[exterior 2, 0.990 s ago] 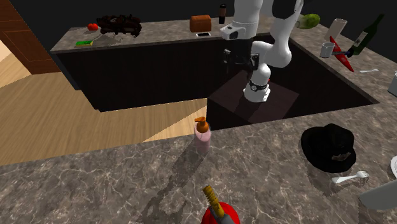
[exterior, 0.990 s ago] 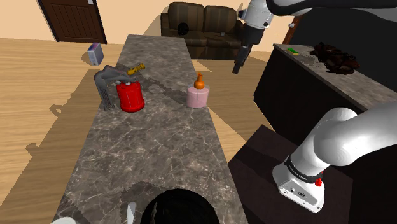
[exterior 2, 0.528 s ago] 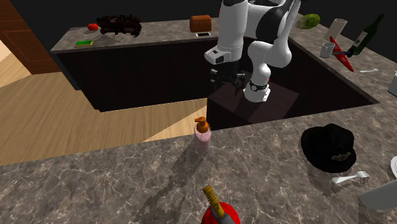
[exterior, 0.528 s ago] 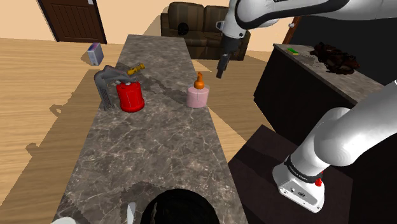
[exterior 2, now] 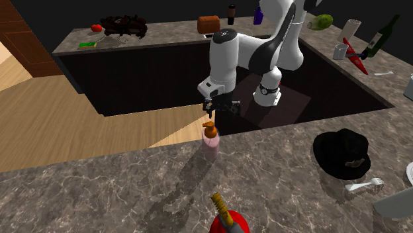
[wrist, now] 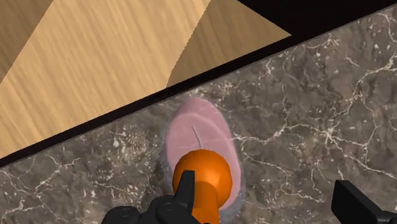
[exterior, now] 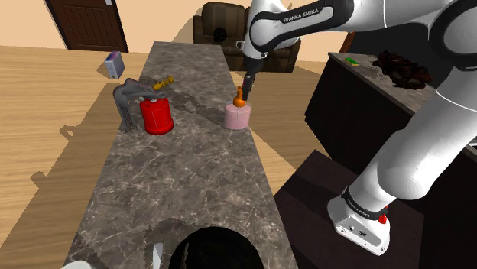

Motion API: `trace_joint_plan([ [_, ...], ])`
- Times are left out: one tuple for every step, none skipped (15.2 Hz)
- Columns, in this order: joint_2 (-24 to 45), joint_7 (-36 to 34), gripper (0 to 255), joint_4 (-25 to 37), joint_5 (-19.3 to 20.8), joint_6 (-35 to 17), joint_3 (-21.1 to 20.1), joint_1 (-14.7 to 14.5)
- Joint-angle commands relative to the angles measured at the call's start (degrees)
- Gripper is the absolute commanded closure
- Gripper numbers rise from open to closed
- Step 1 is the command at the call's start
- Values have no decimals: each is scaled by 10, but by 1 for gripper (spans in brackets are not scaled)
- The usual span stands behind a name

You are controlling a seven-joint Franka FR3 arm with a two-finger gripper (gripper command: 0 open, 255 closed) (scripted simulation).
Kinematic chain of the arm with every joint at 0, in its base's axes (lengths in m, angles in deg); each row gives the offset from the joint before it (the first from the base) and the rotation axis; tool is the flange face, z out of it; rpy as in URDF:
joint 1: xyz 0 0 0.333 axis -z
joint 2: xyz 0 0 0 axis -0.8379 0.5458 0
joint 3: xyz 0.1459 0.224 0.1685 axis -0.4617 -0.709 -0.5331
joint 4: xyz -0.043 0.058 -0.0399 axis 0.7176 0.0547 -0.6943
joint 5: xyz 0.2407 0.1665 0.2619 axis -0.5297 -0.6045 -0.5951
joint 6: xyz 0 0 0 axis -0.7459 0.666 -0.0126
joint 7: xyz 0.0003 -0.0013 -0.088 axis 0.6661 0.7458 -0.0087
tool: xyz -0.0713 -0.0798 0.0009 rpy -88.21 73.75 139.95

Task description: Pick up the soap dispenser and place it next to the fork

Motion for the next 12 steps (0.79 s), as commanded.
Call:
trace_joint_plan([
  [48, 14, 0, 36, 2, -9, -2, -2],
  [71, 20, 0, 53, 3, -13, -3, -2],
  [94, 26, 0, 72, 5, -15, -4, -2],
  [116, 32, 0, 91, 6, -17, -5, -3],
  [139, 38, 0, 111, 8, -19, -6, -3],
  [162, 44, 0, 132, 10, -19, -7, -4],
  [180, 48, 0, 148, 11, -19, -8, -5],
  [183, 48, 0, 145, 11, -26, -8, -5],
  [186, 48, 0, 141, 11, -32, -8, -5],
  [189, 48, 0, 137, 11, -39, -8, -5],
  [192, 48, 0, 134, 11, -46, -8, -5],
  [195, 49, 0, 131, 11, -52, -8, -5],
])
